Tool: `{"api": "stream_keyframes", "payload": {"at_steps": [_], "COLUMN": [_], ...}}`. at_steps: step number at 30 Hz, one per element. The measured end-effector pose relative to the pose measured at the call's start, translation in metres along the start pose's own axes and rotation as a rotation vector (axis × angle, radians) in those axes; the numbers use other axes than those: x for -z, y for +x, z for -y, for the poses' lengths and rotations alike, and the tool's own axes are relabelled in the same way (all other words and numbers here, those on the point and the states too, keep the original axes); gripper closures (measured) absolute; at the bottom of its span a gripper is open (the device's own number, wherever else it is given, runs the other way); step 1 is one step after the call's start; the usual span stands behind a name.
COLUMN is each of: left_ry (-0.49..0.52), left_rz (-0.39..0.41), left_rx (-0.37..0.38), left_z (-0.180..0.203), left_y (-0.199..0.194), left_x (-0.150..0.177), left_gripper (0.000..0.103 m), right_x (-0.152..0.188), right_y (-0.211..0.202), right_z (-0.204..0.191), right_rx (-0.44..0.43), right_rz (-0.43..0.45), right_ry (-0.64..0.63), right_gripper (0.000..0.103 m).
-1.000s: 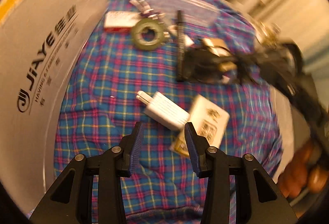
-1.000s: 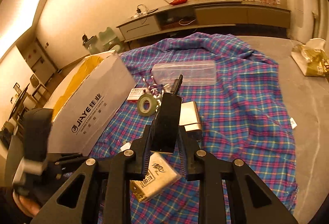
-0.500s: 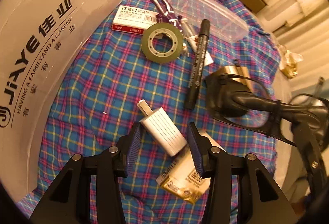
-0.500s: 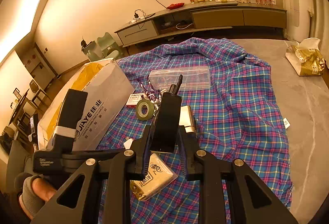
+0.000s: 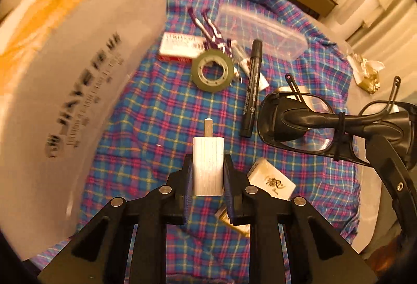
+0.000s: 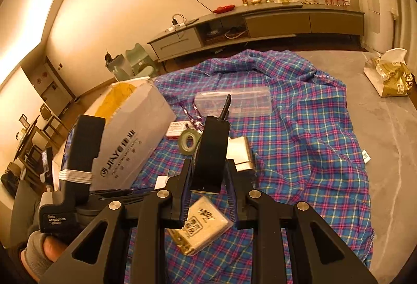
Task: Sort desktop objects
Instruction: 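Carry the charger and glasses over the white cardboard box with both tools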
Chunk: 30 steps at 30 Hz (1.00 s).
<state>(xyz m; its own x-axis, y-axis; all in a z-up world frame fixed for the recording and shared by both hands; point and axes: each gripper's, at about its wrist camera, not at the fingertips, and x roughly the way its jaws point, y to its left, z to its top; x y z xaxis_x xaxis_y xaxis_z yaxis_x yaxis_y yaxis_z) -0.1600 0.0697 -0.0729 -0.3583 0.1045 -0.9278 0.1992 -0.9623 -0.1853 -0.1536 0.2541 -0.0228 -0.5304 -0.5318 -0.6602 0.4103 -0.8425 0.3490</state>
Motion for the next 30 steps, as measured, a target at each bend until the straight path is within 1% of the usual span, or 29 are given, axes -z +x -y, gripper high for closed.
{"api": "stream_keyframes", "payload": {"at_steps": [5, 9, 12, 17, 24, 30], "left_ry": [0.042, 0.071, 0.084, 0.084, 0.067, 0.042], "left_rz": [0.043, 0.067, 0.081, 0.121, 0.176, 0.189], "left_rx": [0.0, 0.019, 0.037, 0.067, 0.093, 0.125], "left_z": [0.001, 0.002, 0.003, -0.017, -0.051, -0.083], "left_y": [-0.028, -0.043, -0.048, -0.073, -0.097, -0.101], "left_x": [0.009, 0.013, 0.008, 0.007, -0.009, -0.024], "left_gripper": [0.081, 0.081, 0.081, 0.081, 0.081, 0.081], "right_x": [-0.004, -0.009, -0.014, -0.023, -0.033, -0.038], "right_y": [-0.015, -0.025, -0.029, -0.031, -0.027, -0.017], "right_z": [-0.011, -0.022, -0.031, -0.054, -0.091, -0.122], "right_rx": [-0.026, -0.037, -0.047, -0.068, -0.093, -0.067], "right_rz": [0.034, 0.062, 0.079, 0.102, 0.126, 0.13], "right_ry": [0.005, 0.01, 0.017, 0.008, -0.01, -0.064], "right_gripper": [0.078, 0.078, 0.078, 0.077, 0.077, 0.077]}}
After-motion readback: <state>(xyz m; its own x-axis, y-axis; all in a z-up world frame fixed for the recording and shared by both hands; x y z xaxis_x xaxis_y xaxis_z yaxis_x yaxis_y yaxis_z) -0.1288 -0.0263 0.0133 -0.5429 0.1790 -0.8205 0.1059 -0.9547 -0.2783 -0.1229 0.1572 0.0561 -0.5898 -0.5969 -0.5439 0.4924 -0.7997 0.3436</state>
